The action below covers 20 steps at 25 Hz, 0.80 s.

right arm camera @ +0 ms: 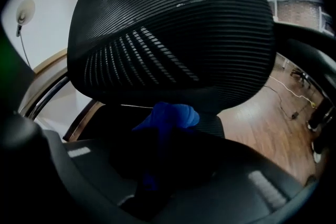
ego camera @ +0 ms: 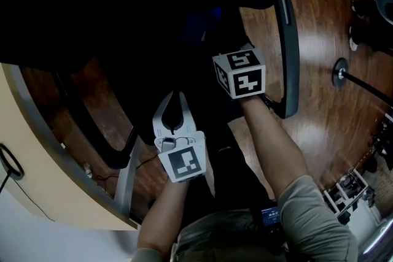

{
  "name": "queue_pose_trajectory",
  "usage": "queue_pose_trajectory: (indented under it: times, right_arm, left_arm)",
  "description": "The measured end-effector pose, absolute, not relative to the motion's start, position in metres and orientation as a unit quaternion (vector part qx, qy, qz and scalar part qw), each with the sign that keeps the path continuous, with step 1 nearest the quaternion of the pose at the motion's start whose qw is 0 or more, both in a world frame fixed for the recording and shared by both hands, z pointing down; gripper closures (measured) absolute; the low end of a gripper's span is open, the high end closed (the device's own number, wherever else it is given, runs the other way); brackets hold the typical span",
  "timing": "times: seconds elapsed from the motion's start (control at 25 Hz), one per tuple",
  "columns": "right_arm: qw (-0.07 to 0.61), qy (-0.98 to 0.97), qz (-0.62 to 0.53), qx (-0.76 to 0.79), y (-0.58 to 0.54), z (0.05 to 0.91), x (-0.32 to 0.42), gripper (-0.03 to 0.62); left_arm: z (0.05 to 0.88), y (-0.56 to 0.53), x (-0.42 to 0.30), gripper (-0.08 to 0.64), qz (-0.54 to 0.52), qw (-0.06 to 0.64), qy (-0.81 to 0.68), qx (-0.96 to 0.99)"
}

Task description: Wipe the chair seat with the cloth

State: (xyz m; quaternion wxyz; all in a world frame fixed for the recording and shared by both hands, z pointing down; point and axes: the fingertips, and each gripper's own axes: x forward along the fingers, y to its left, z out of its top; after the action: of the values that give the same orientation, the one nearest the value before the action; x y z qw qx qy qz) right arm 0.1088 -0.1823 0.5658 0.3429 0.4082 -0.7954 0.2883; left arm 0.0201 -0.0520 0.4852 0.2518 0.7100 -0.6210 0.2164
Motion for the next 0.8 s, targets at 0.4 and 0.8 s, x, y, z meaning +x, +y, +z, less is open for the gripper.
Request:
queue_pose_trajectory:
  times: [0.4, 0.8]
  right_arm:
    - [0.335, -0.745, 0.31, 0.487, -0.187, 0.571, 0.188, 0.512]
    - [0.356, -0.731, 0.32, 0.485, -0.182, 0.593, 0.2, 0.513]
  left_arm:
    - [0.489, -0.064, 0.055, 0.555, 0.217, 0.25, -0.607, 0.722]
    - [0.497, -0.06, 0.061, 0.555, 0.218, 0.258, -0.609, 0.717]
